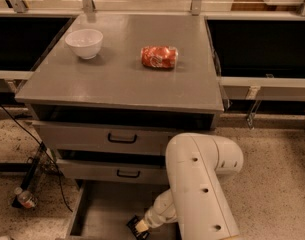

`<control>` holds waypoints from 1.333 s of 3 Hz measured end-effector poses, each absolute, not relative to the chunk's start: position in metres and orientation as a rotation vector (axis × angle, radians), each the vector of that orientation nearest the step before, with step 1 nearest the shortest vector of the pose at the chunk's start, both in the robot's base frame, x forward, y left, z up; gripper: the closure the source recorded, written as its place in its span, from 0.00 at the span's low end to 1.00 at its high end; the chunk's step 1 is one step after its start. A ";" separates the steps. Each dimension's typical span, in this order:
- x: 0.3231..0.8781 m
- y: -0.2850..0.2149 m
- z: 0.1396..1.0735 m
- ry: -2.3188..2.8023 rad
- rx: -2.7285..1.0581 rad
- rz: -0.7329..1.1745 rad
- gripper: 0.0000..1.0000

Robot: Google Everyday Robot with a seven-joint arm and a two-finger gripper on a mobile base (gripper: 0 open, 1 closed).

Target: Pick rxbar chocolate from bottom drawer and place on counter

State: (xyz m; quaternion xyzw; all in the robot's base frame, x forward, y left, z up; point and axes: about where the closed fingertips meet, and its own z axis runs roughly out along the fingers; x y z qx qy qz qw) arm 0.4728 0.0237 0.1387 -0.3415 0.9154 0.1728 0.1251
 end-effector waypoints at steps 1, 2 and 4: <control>0.473 0.024 0.139 2.667 -0.995 0.503 0.15; 0.473 0.024 0.139 2.667 -0.995 0.503 0.00; 0.473 0.024 0.139 2.667 -0.995 0.504 0.18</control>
Offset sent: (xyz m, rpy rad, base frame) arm 0.0000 0.0000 0.0000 0.0000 0.0000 0.0000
